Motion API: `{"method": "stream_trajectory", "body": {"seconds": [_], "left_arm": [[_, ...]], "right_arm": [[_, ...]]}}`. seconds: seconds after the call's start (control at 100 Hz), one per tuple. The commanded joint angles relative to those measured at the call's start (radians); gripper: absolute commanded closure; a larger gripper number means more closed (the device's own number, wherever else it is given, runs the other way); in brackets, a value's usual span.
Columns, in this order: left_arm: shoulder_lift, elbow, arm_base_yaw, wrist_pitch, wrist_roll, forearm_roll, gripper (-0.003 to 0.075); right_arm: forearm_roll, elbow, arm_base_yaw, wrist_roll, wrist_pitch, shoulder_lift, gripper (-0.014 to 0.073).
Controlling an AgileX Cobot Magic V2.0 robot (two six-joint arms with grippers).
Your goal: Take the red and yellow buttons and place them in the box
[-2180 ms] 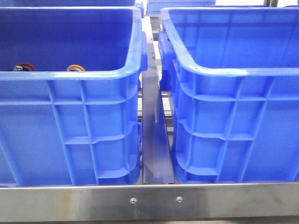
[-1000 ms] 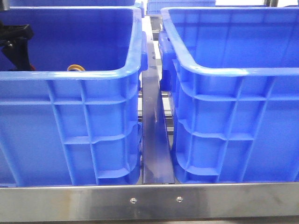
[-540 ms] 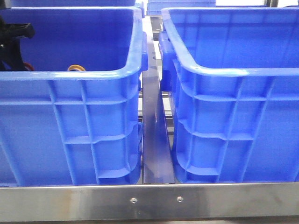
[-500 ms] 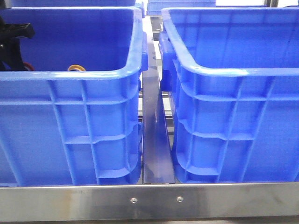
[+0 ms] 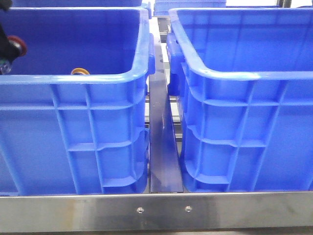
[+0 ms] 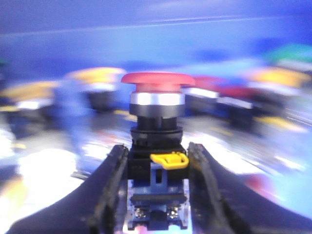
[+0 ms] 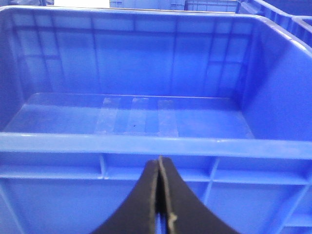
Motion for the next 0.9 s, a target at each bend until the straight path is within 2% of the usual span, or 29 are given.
{"method": "stream_trajectory", "body": {"seconds": [0.0, 0.16, 0.26, 0.59, 0.73, 0.89], "left_arm": [[-0.086, 0.004, -0.008, -0.027, 0.16, -0.188, 0.0731], [-0.136, 0.016, -0.018, 0.096, 0.488, -0.512, 0.0731], [-0.144, 0.014, -0.073, 0.159, 0.598, -0.589, 0.0731], [-0.144, 0.012, -0.341, 0.126, 0.601, -0.598, 0.0731], [-0.144, 0.012, -0.416, 0.126, 0.61, -0.598, 0.0731], [-0.144, 0.012, -0.456, 0.126, 0.61, -0.6, 0.0731]], "right_arm": [[-0.012, 0.005, -0.004, -0.001, -0.078, -0.022, 0.0661], [-0.012, 0.005, -0.004, -0.001, -0.078, -0.022, 0.0661], [-0.012, 0.005, -0.004, -0.001, -0.078, -0.022, 0.0661], [-0.012, 0.005, -0.004, -0.001, -0.078, -0.022, 0.0661], [-0.012, 0.005, -0.004, -0.001, -0.078, -0.022, 0.0661], [-0.012, 0.005, -0.004, -0.001, -0.078, -0.022, 0.0661]]}}
